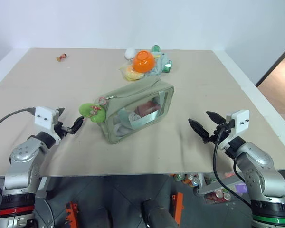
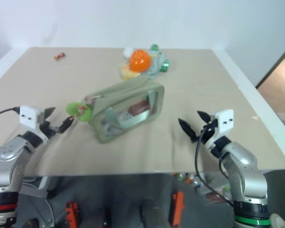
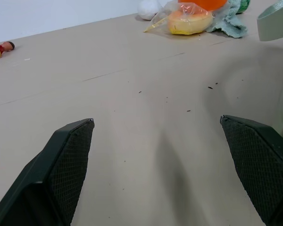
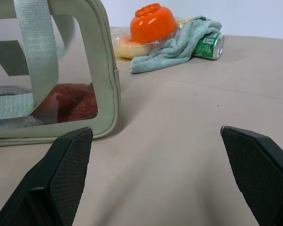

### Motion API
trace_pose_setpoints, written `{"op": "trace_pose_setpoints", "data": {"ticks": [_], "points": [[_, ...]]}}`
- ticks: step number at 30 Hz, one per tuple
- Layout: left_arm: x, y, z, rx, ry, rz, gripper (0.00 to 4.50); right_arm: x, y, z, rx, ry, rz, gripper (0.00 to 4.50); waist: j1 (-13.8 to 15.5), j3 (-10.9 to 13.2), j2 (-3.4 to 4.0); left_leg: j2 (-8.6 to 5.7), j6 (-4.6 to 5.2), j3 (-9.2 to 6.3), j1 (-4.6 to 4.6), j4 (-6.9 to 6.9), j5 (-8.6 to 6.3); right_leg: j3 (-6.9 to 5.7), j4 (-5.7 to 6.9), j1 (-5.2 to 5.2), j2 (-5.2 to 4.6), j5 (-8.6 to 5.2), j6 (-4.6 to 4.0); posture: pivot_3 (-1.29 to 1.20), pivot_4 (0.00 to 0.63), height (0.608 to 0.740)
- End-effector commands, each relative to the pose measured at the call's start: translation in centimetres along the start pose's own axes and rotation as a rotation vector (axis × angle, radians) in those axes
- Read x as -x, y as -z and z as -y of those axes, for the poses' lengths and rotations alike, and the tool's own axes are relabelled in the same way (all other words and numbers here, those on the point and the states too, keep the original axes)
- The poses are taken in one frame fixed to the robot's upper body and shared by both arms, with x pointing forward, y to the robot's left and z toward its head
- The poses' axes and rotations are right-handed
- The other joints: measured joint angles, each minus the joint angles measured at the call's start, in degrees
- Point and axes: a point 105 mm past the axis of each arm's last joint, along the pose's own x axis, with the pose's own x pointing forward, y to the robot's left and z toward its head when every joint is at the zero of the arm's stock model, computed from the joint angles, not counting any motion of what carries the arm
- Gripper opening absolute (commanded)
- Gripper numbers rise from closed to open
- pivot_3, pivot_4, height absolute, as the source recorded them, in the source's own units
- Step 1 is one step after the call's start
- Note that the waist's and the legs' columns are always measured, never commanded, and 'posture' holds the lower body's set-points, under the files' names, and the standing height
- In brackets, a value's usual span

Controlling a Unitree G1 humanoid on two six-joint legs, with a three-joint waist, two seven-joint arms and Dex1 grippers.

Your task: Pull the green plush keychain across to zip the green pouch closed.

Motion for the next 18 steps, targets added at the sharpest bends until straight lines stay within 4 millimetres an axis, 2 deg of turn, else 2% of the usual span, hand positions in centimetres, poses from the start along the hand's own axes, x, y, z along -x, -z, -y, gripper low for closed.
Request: {"op": "trace_pose_setpoints", "data": {"ticks": [1, 5, 18], "points": [[0.43, -1.01, -0.49, -0.016, -0.010, 0.052, 4.45, -0.18, -2.09, -0.17, 0.058, -0.023, 0.050, 4.50, 0.0, 0.0, 0.00, 0.00, 0.00, 0.00, 0.00, 0.00, 0.00, 0.00, 0.00, 0.00, 0.00, 0.00, 0.00, 0.00, 0.150, 0.740], [0.47, -1.44, 0.35, 0.052, 0.055, 0.094, 4.45, -0.43, -2.35, -0.19, 0.055, -0.048, 0.037, 4.50, 0.0, 0.0, 0.02, 0.00, 0.00, 0.02, 0.00, 0.00, 0.00, 0.00, 0.00, 0.00, -0.01, 0.00, 0.00, 0.00, 0.150, 0.740], [0.69, -1.75, -0.32, 0.063, 0.097, 0.085, 4.45, -0.12, -2.19, 0.23, 0.051, -0.066, 0.022, 4.50, 0.0, 0.0, 0.02, -0.01, 0.00, -0.01, 0.00, 0.01, 0.00, -0.03, 0.00, 0.01, -0.01, -0.01, 0.01, 0.00, 0.150, 0.740]]}}
